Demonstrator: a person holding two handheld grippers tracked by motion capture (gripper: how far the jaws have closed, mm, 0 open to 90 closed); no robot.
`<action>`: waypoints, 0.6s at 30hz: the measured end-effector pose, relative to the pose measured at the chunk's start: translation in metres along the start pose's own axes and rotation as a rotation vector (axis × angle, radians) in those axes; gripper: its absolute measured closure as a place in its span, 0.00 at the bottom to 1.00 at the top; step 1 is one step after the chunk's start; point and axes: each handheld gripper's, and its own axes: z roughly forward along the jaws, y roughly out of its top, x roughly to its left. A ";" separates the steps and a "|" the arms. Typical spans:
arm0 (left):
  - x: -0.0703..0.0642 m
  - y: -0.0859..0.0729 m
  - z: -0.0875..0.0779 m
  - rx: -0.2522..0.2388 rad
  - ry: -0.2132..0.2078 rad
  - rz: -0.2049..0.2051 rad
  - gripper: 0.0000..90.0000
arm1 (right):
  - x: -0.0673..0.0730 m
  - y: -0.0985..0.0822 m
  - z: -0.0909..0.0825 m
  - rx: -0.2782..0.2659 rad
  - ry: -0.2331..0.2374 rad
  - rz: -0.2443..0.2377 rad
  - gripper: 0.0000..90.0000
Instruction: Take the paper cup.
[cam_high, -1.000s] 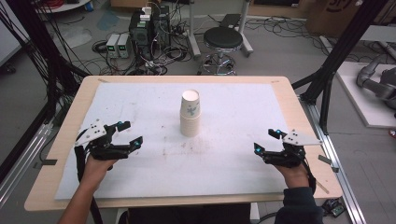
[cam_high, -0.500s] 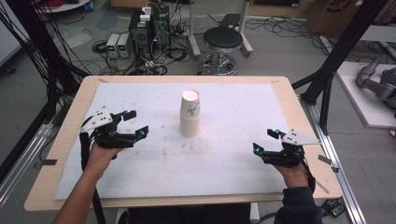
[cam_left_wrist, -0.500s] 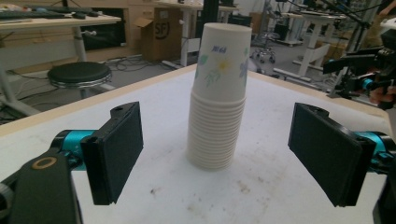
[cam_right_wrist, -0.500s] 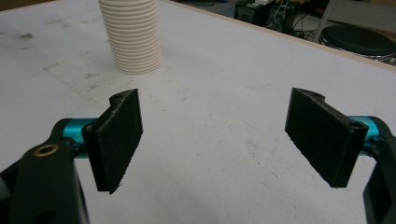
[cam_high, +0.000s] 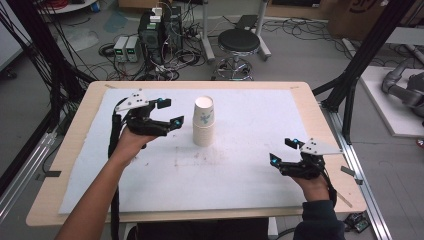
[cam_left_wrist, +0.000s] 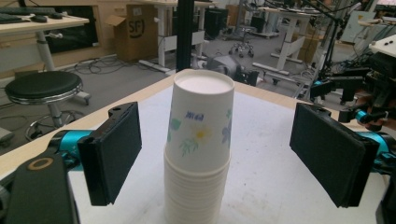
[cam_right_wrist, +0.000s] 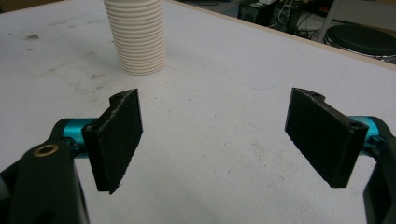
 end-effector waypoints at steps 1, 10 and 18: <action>0.001 0.002 0.004 0.006 -0.002 0.001 0.19 | 0.000 0.000 0.000 0.001 0.001 0.001 0.21; 0.005 0.014 0.043 0.068 -0.018 -0.003 0.19 | 0.001 0.000 0.001 0.003 0.007 0.000 0.21; 0.009 0.015 0.071 0.124 -0.008 -0.015 0.19 | 0.002 0.000 0.002 0.005 0.010 -0.002 0.21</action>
